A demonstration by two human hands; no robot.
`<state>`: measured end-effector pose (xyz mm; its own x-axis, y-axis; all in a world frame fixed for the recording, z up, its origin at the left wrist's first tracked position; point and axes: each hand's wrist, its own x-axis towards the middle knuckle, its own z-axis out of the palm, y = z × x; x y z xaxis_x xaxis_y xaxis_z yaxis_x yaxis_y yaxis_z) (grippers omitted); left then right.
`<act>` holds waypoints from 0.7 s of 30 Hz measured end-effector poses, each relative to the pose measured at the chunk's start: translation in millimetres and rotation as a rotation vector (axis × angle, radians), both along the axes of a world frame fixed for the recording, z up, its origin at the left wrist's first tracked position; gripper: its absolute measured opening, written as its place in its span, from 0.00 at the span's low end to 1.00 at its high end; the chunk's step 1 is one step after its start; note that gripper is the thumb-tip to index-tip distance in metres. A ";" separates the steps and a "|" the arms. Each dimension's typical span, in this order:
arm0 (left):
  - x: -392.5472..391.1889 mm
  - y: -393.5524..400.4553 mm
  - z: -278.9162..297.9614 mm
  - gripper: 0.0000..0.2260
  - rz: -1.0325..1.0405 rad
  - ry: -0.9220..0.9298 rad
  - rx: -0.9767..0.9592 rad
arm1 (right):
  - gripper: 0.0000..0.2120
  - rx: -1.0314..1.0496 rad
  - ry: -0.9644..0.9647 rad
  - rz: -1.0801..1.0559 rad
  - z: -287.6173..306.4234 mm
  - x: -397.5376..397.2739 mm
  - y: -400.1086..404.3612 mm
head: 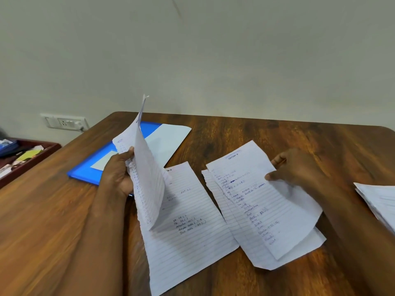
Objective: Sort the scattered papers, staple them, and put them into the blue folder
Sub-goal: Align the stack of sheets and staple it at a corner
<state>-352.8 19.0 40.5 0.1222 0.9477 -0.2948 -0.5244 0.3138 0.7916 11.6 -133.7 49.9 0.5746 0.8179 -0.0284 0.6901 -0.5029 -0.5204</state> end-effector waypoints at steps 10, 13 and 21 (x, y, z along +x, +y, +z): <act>-0.7 8.2 -8.3 0.05 -0.014 -0.020 -0.037 | 0.21 0.006 -0.330 -0.155 3.0 15.5 -8.3; -3.2 10.8 -9.1 0.07 -0.023 -0.009 -0.035 | 0.26 0.048 -0.486 -0.087 8.0 -23.9 -9.7; -20.2 13.1 -10.5 0.14 -0.105 0.114 -0.032 | 0.27 0.036 -0.125 0.321 0.5 -141.4 17.4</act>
<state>-373.0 32.1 30.0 0.1840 0.9213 -0.3425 -0.3945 0.3883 0.8328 -129.8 -116.3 50.4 0.2853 0.9566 0.0587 0.8698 -0.2327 -0.4351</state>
